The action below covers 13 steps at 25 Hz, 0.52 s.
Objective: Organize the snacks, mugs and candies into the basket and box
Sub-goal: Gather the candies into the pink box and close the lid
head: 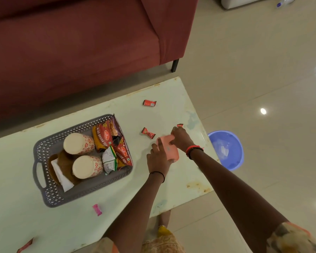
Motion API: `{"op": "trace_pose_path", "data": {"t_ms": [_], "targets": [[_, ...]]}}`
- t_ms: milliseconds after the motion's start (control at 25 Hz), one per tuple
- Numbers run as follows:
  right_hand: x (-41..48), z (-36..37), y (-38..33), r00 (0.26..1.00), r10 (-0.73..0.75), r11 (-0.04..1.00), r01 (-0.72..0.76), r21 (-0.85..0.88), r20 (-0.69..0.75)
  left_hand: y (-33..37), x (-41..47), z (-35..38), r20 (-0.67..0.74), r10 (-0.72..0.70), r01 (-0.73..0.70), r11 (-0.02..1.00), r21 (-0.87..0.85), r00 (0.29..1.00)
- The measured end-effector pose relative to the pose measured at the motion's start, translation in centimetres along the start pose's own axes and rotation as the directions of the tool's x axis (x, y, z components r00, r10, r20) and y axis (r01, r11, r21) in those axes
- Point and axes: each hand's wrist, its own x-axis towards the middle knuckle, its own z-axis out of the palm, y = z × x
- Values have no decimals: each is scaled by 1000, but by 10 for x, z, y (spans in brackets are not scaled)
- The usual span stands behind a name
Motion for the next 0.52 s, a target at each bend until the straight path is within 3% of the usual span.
{"op": "trace_pose_path", "data": {"t_ms": [520], "targets": [[-4, -1, -16, 998, 16, 1000, -15, 8, -65, -4, -4, -4, -5, -32, 32, 997, -64, 999]]}}
